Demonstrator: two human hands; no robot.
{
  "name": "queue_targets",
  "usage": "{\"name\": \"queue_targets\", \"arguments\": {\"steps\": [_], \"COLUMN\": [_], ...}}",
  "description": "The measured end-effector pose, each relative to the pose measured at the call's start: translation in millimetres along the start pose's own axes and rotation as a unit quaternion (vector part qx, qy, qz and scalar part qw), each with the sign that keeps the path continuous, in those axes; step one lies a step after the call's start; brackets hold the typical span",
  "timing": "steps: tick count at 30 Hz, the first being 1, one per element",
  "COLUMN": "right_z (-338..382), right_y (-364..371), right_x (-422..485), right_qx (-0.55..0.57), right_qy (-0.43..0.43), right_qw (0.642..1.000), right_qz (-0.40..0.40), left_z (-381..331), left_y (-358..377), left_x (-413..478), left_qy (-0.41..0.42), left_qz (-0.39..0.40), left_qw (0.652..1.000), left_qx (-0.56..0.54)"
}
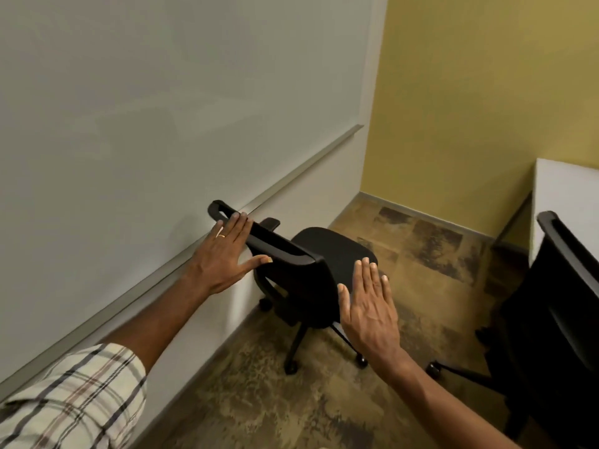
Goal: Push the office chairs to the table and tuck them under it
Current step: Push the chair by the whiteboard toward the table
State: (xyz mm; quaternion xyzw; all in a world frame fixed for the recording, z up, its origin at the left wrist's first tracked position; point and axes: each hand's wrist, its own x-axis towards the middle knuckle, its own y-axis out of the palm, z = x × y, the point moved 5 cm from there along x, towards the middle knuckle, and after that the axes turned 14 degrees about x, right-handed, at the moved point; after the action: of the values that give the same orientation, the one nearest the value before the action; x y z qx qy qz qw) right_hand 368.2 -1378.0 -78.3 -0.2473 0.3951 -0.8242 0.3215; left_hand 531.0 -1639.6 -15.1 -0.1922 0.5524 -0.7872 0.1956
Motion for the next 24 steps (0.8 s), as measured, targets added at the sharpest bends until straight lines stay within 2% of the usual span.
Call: {"name": "queue_targets", "arguments": {"steps": [6, 10, 17, 20, 24], "right_z": [40, 72, 104, 110, 120], "right_y": [38, 59, 94, 105, 141], "right_x": [27, 60, 77, 95, 122], "right_qx": [0.019, 0.026, 0.028, 0.017, 0.008], "right_qy": [-0.049, -0.094, -0.113, -0.111, -0.065], "right_qw": [0.998, 0.994, 0.991, 0.992, 0.997], "right_qz": [0.045, 0.050, 0.065, 0.054, 0.035], "left_z": [48, 83, 112, 121, 146], "left_y": [24, 27, 52, 63, 96], "left_x": [-33, -34, -31, -7, 38], "left_qy": [-0.053, -0.110, -0.114, -0.093, -0.038], "left_qz": [0.028, 0.020, 0.025, 0.015, 0.014], "left_qw": [0.998, 0.994, 0.993, 0.996, 0.999], "left_qx": [0.034, 0.004, 0.000, -0.005, -0.023]}}
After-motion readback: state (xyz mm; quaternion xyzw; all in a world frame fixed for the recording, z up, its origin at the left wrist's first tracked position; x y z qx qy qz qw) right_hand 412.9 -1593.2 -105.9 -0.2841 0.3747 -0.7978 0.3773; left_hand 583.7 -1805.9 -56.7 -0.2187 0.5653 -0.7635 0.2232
